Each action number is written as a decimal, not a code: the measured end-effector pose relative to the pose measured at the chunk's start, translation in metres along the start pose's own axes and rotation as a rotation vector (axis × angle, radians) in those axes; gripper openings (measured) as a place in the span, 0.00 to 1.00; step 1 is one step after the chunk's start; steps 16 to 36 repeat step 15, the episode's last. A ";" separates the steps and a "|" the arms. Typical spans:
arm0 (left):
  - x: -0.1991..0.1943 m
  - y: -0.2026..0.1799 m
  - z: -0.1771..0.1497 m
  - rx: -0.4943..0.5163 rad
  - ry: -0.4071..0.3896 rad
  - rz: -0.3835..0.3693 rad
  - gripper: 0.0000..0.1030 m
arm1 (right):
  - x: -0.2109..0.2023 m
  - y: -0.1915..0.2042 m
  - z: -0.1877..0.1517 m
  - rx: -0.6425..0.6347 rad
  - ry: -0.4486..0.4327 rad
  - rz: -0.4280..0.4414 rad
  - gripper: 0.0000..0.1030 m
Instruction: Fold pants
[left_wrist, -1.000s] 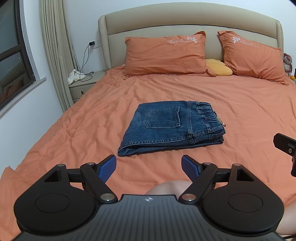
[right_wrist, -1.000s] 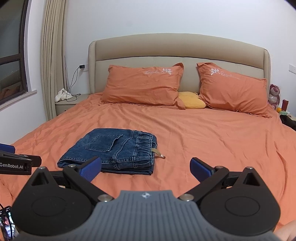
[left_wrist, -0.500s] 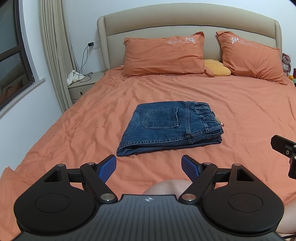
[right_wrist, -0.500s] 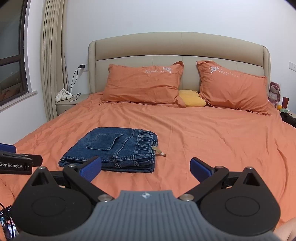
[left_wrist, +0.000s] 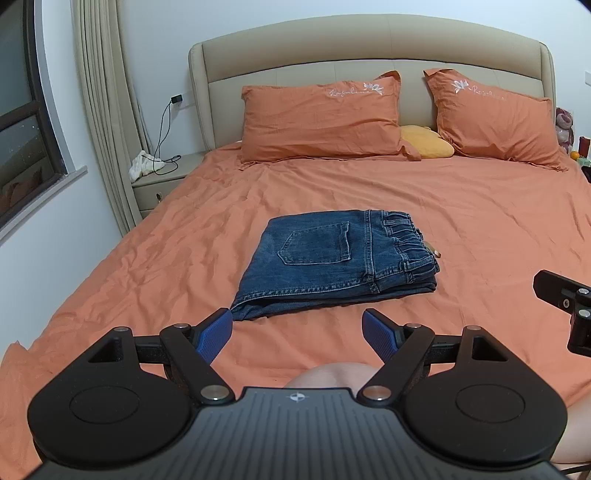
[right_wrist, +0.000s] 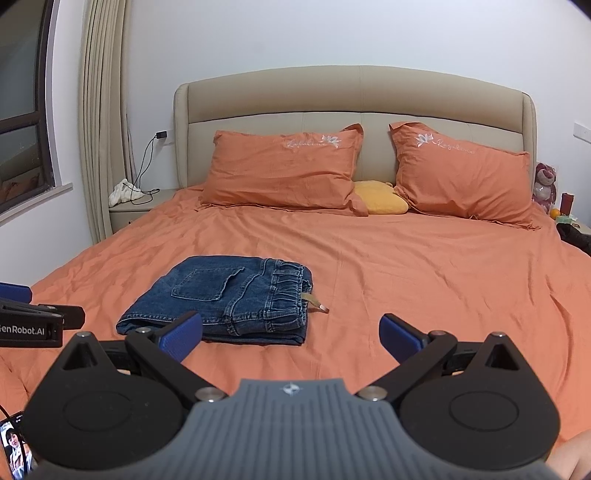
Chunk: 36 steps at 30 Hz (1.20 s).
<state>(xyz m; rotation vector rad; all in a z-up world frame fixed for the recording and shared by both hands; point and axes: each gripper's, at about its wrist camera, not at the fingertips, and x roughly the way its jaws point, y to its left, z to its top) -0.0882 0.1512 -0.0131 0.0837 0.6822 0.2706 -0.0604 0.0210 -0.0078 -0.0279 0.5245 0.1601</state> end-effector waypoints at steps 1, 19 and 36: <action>0.000 0.000 0.000 0.002 -0.001 0.000 0.91 | 0.000 0.000 0.000 0.001 0.000 0.000 0.95; -0.002 -0.001 0.001 0.014 -0.013 -0.001 0.91 | -0.002 0.000 -0.001 0.005 -0.001 -0.003 0.95; -0.002 -0.001 0.001 0.014 -0.013 -0.001 0.91 | -0.002 0.000 -0.001 0.005 -0.001 -0.003 0.95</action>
